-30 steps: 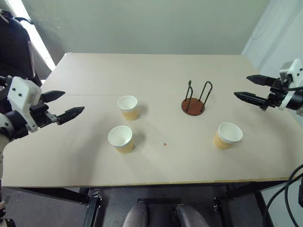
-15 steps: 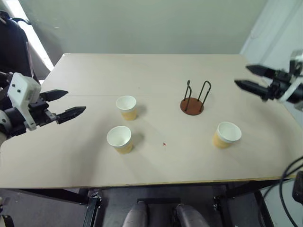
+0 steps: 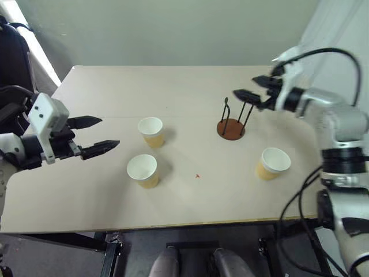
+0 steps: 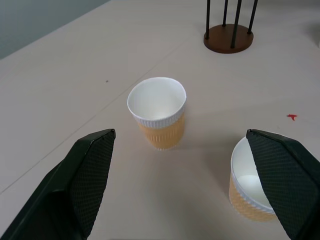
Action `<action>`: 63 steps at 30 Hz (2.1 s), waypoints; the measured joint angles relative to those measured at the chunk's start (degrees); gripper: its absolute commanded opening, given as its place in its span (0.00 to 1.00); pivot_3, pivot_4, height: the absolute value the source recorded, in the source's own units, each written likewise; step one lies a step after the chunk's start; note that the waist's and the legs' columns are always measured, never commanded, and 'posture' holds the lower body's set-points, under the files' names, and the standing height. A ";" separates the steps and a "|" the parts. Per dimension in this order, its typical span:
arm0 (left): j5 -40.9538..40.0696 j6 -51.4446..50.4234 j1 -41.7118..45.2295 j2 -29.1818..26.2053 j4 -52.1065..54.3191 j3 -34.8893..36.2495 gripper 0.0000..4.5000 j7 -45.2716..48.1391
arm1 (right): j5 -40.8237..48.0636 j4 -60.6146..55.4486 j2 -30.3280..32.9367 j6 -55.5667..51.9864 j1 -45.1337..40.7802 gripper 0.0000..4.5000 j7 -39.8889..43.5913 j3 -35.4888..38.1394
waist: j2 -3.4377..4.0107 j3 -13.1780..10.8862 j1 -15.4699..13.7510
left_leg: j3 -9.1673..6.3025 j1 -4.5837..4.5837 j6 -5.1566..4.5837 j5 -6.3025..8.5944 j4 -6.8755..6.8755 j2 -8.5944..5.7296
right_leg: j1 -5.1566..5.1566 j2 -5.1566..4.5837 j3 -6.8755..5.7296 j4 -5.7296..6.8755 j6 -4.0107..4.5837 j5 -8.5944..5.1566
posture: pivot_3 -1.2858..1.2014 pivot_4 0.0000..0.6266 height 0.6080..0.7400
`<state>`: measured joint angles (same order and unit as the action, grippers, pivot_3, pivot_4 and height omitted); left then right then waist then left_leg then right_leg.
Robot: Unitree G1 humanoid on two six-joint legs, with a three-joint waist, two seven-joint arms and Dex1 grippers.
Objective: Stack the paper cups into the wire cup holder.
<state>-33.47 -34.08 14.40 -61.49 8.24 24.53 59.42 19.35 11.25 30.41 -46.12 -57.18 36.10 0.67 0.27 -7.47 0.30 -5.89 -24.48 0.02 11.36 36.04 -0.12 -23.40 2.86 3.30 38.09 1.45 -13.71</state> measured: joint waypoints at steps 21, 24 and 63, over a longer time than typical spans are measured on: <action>-0.77 0.00 -3.62 1.72 2.77 1.87 1.00 -2.51 | -8.02 0.53 -8.20 -5.86 3.57 0.99 -11.01 -5.68 | -0.04 0.03 -0.57 | 0.00 -0.46 0.20 -0.08 0.09 0.00 | -0.46 -0.01 -0.06 0.15 0.04 0.03 | 0.52 0.24 1.00; -0.79 0.00 -3.64 1.76 2.78 1.87 1.00 -2.62 | -9.88 2.47 -9.48 -3.41 3.68 0.91 -12.17 -6.47 | -0.05 0.03 -0.54 | 0.00 -0.46 0.20 -0.08 0.09 0.00 | -0.47 -0.01 -0.06 0.15 0.04 0.04 | 0.52 0.24 1.00; -0.22 -0.15 -1.67 1.27 3.12 0.44 1.00 -3.74 | 5.66 -19.52 8.09 8.60 11.51 0.01 42.55 -18.70 | -0.18 0.11 -0.32 | 0.03 -0.22 0.18 -0.24 0.14 0.01 | -0.10 0.00 -0.08 0.08 0.01 0.07 | 0.52 0.24 1.00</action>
<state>-33.70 -34.23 12.73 -60.22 11.36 24.97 55.68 25.01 -8.26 38.50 -37.51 -45.66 78.65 -18.03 0.08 -7.36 -0.02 -5.86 -24.69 0.21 11.12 36.18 -0.11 -23.50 2.86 3.22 38.17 1.46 -13.63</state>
